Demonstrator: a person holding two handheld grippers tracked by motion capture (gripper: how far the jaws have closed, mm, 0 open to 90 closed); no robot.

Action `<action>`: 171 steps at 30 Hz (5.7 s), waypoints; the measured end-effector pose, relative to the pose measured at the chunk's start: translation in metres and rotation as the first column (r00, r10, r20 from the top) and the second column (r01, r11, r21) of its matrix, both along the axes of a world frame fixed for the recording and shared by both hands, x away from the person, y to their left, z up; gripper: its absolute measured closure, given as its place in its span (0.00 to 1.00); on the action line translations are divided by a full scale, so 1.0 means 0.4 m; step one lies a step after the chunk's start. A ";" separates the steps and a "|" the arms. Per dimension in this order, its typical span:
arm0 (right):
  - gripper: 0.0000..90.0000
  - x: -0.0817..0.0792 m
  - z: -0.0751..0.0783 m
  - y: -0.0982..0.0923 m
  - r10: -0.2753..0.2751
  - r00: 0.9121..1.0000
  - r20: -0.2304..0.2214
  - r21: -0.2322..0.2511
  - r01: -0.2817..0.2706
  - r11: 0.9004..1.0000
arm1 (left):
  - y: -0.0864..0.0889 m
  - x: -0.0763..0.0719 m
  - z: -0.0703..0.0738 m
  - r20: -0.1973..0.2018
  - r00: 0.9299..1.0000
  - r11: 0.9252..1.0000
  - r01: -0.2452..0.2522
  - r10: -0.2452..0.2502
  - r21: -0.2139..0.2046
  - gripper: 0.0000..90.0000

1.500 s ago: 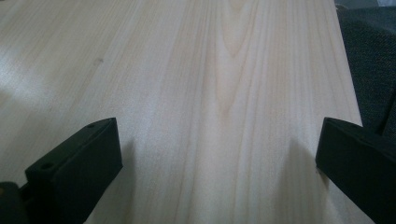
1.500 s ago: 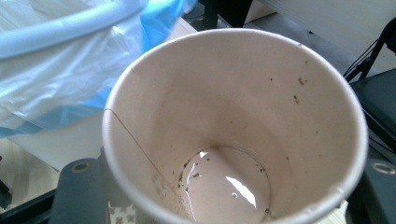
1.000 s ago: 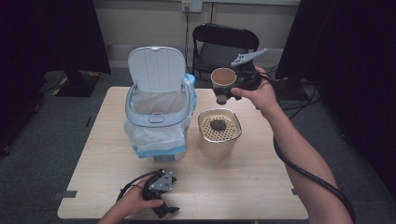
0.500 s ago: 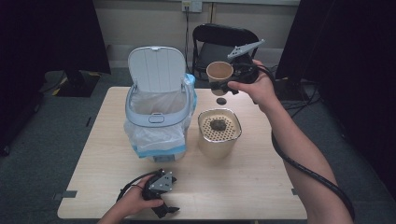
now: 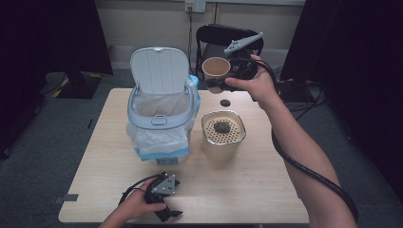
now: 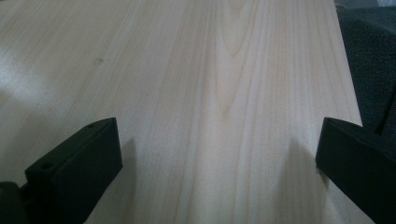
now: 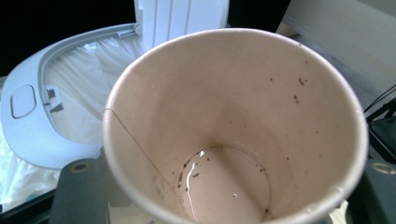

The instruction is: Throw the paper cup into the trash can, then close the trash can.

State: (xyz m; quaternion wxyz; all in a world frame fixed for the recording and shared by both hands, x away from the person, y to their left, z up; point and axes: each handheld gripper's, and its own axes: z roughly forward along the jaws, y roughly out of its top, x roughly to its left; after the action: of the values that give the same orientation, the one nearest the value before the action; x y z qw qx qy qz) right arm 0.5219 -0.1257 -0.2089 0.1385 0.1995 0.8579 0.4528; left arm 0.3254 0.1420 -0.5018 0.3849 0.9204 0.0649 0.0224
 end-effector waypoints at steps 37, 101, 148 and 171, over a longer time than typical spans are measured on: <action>0.31 -0.022 0.028 0.172 0.109 0.994 0.004 0.017 -0.109 0.994 | 0.000 0.000 0.000 0.000 1.000 1.000 0.000 0.000 -0.001 0.00; 0.16 -0.035 -0.087 0.340 0.194 0.975 -0.105 0.070 -0.188 0.980 | 0.001 -0.001 0.002 0.005 1.000 1.000 -0.001 0.000 0.009 0.00; 0.16 0.000 -0.096 0.161 0.102 0.988 -0.115 0.010 -0.102 0.995 | 0.003 0.000 0.001 0.006 1.000 1.000 0.010 -0.010 0.010 0.00; 0.17 0.107 -0.107 0.200 0.105 0.990 -0.091 0.063 -0.099 0.993 | 0.003 0.000 0.001 0.004 1.000 1.000 0.011 -0.011 0.008 0.00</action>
State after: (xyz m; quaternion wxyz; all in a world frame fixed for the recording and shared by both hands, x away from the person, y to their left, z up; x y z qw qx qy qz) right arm 0.5646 -0.0456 -0.2515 0.0687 0.1803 0.8591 0.4741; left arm 0.3253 0.1431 -0.5014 0.3815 0.9222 0.0590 0.0226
